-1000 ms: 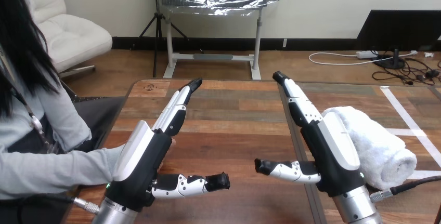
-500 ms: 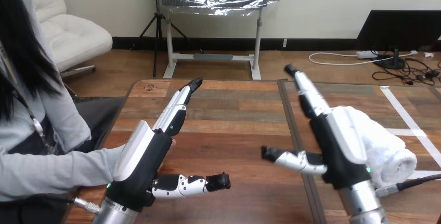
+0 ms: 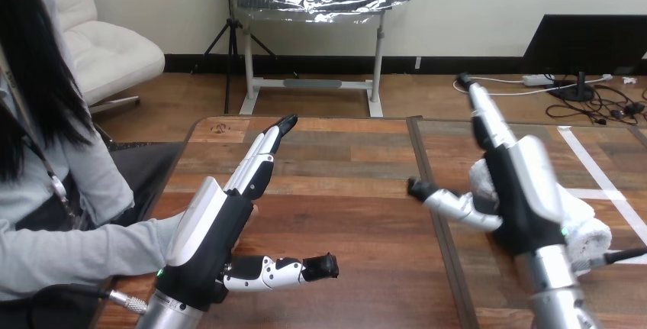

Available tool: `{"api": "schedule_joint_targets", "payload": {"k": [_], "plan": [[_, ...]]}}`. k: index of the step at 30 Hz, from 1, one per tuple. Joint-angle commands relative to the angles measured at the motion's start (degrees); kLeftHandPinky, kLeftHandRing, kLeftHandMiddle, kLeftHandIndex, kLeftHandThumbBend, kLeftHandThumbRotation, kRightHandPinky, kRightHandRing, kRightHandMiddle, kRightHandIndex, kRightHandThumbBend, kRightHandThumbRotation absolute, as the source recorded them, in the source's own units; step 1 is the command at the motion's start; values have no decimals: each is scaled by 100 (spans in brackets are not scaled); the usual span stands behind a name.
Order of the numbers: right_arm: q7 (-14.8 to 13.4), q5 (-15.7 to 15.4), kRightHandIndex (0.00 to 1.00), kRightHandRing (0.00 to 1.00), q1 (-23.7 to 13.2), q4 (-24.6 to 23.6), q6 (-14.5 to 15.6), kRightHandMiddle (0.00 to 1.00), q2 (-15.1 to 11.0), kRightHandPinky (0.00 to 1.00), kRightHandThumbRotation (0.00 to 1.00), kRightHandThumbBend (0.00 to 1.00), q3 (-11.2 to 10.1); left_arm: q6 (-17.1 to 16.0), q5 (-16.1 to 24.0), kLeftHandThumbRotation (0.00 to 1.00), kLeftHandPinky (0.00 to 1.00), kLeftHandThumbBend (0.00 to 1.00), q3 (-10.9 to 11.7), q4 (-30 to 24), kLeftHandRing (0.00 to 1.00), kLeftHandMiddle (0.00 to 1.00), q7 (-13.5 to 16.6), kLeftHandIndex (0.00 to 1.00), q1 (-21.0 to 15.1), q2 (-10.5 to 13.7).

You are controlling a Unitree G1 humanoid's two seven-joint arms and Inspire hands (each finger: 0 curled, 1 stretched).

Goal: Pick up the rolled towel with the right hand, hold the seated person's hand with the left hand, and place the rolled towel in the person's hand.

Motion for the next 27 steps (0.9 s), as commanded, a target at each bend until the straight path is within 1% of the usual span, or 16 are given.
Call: {"api": "schedule_joint_targets", "payload": {"k": [1,9,14,18,22,24,27], "plan": [[186,215,100,100,-563,-521,345,100,-219,94,89,100,-284,30,-51,62,96,100,11,-160,100,100,39,100,-360,-41],[624,580,100,100,-678,-729,699,100,-322,95,86,100,-445,9,-15,62,96,100,3,-148,100,100,65,100,-374,-45],[895,795,100,100,-766,-867,1008,100,-368,94,83,100,-570,9,-34,62,96,100,-4,-138,100,100,54,100,-379,-55],[971,844,100,100,-840,-921,1205,100,-402,92,80,100,-638,13,-50,62,96,100,-8,-135,100,100,41,100,-382,-65],[1007,852,100,100,-938,-958,1429,99,-446,91,78,100,-696,1,12,61,96,100,3,-134,100,100,92,100,-386,-68],[1028,862,100,100,-975,-961,1493,99,-465,90,77,100,-710,-6,21,61,96,100,3,-129,100,100,102,100,-388,-71],[1016,854,100,100,-1129,-803,1503,98,-525,90,75,100,-735,-9,30,61,96,100,0,-134,100,100,104,100,-389,-73]]}}
